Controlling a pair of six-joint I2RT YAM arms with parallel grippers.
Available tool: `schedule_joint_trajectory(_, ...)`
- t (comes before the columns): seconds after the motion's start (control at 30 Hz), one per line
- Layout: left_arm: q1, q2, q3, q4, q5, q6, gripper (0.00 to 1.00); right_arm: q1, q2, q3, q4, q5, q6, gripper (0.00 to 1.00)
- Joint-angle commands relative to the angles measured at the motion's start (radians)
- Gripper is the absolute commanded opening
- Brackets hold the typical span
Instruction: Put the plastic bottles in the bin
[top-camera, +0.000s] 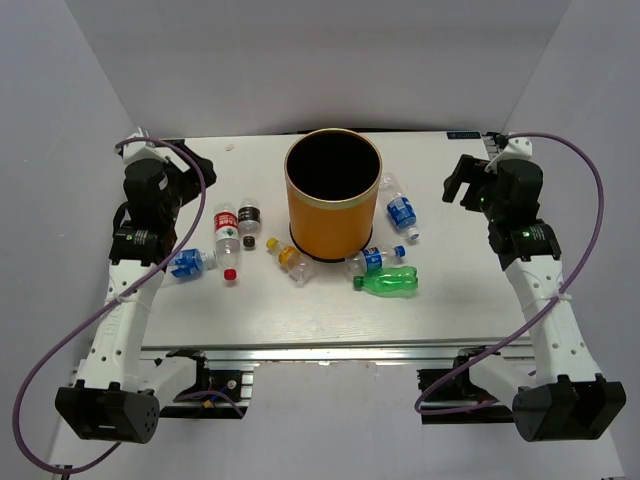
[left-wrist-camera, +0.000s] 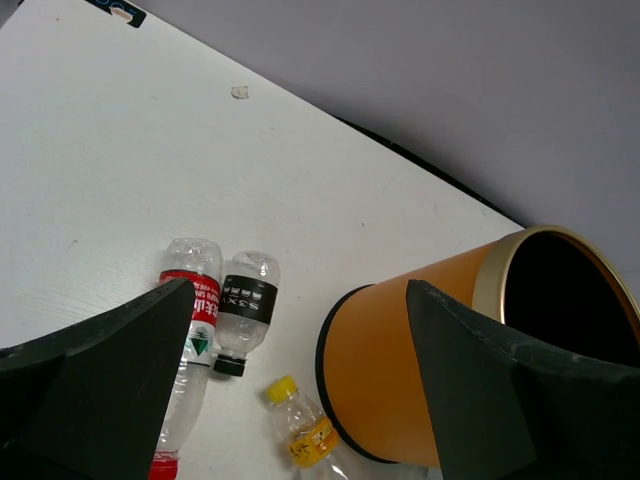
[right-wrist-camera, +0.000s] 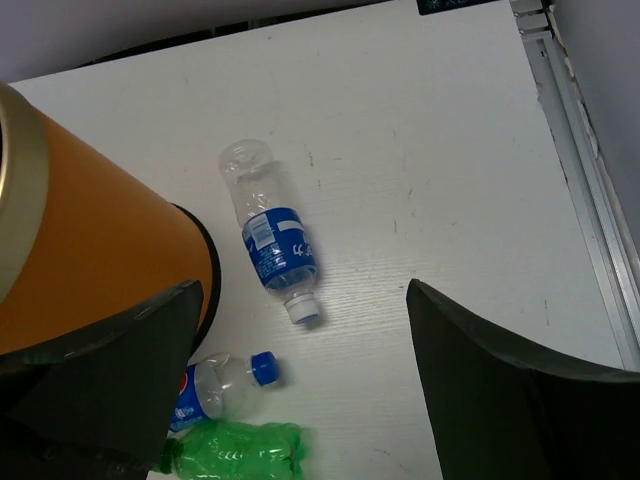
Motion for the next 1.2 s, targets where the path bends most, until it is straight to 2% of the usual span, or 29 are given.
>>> schedule_joint_trajectory(0.0, 0.000, -0.034, -0.003, -0.020, 0.002, -0.008, 0.98, -0.001, -0.020, 0.005, 0.068, -0.042, -0.016, 0.89)
schedule_joint_trajectory(0.17, -0.001, -0.045, -0.066, 0.001, -0.047, -0.033, 0.98, -0.002, 0.092, 0.012, 0.151, -0.146, -0.048, 0.89)
schedule_joint_trajectory(0.27, 0.000, -0.005, -0.109, -0.011, -0.109, -0.039, 0.98, -0.002, 0.271, 0.128, 0.136, -0.238, -0.077, 0.89)
schedule_joint_trajectory(0.3, 0.000, 0.012, -0.114, -0.017, -0.115, -0.039, 0.98, -0.001, 0.379, 0.165, 0.123, -0.263, -0.088, 0.89)
schedule_joint_trajectory(0.43, 0.000, 0.065, -0.155, 0.001, -0.115, -0.028, 0.98, -0.001, 0.641, 0.334, 0.094, -0.251, -0.114, 0.85)
schedule_joint_trajectory(0.5, 0.000, 0.072, -0.167, 0.027, -0.089, -0.013, 0.98, -0.002, 0.772, 0.420, 0.090, -0.295, -0.155, 0.89)
schedule_joint_trajectory(0.6, 0.002, 0.093, -0.183, 0.044, -0.080, -0.005, 0.98, 0.007, 0.908, 0.498, 0.068, -0.381, -0.195, 0.89)
schedule_joint_trajectory(0.73, 0.002, 0.125, -0.178, 0.038, -0.084, -0.003, 0.98, 0.030, 1.014, 0.518, 0.073, -0.397, -0.197, 0.89)
schedule_joint_trajectory(0.93, 0.002, 0.124, -0.207, 0.059, -0.096, 0.004, 0.98, 0.084, 1.134, 0.532, 0.050, -0.331, -0.224, 0.90)
schedule_joint_trajectory(0.97, 0.002, 0.125, -0.207, 0.058, -0.098, 0.007, 0.98, 0.087, 1.147, 0.537, 0.050, -0.340, -0.220, 0.86)
schedule_joint_trajectory(1.0, 0.003, 0.127, -0.209, 0.056, -0.101, 0.006, 0.98, 0.087, 1.149, 0.538, 0.050, -0.344, -0.215, 0.75)
schedule_joint_trajectory(1.07, 0.002, 0.130, -0.206, 0.052, -0.109, 0.009, 0.98, 0.087, 1.115, 0.549, 0.045, -0.323, -0.209, 0.62)
schedule_joint_trajectory(1.1, 0.002, 0.130, -0.204, 0.046, -0.112, 0.006, 0.98, 0.087, 1.094, 0.549, 0.048, -0.305, -0.209, 0.45)
schedule_joint_trajectory(1.17, 0.002, 0.130, -0.204, 0.041, -0.110, 0.003, 0.98, 0.085, 0.998, 0.548, 0.051, -0.209, -0.177, 0.28)
